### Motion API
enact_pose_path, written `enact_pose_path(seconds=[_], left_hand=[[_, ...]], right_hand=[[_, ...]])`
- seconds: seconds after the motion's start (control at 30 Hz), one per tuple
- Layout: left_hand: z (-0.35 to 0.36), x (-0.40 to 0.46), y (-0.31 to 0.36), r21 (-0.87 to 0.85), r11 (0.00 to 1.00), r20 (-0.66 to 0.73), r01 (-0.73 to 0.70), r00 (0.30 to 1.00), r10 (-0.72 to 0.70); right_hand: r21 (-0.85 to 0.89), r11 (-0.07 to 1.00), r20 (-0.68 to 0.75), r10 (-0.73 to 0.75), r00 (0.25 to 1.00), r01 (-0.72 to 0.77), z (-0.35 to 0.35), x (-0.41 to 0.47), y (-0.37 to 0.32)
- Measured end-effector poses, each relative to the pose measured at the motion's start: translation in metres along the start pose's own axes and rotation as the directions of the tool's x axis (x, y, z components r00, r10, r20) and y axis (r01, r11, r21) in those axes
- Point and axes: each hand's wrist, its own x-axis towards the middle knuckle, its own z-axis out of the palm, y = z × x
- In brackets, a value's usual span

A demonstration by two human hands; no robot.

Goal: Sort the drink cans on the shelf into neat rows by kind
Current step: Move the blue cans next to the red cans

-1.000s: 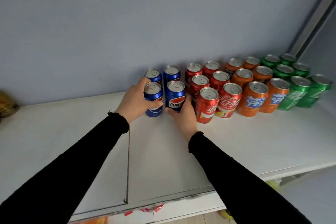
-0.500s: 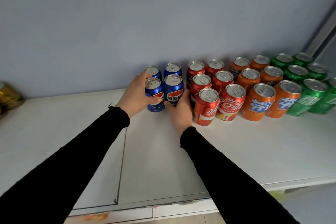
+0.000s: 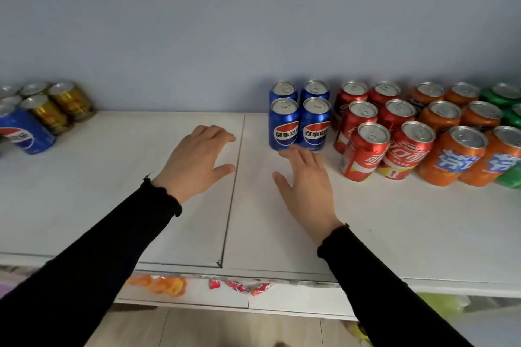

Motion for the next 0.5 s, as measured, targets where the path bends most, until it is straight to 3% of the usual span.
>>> enact_pose_path(seconds=[0.27, 0.5], left_hand=[[-0.035, -0.098, -0.096, -0.049, 0.985, -0.025, 0.164, 0.986, -0.165], [-0.074, -0.195, -0.222, -0.157, 0.948, -0.071, 0.278, 0.954, -0.292]], right_hand=[[-0.029, 0.977, 0.091, -0.210, 0.974, 0.213, 0.052, 0.005, -0.112], [0.175, 0.954, 0.120, -0.265, 0.957, 0.242, 0.130, 0.000, -0.244]])
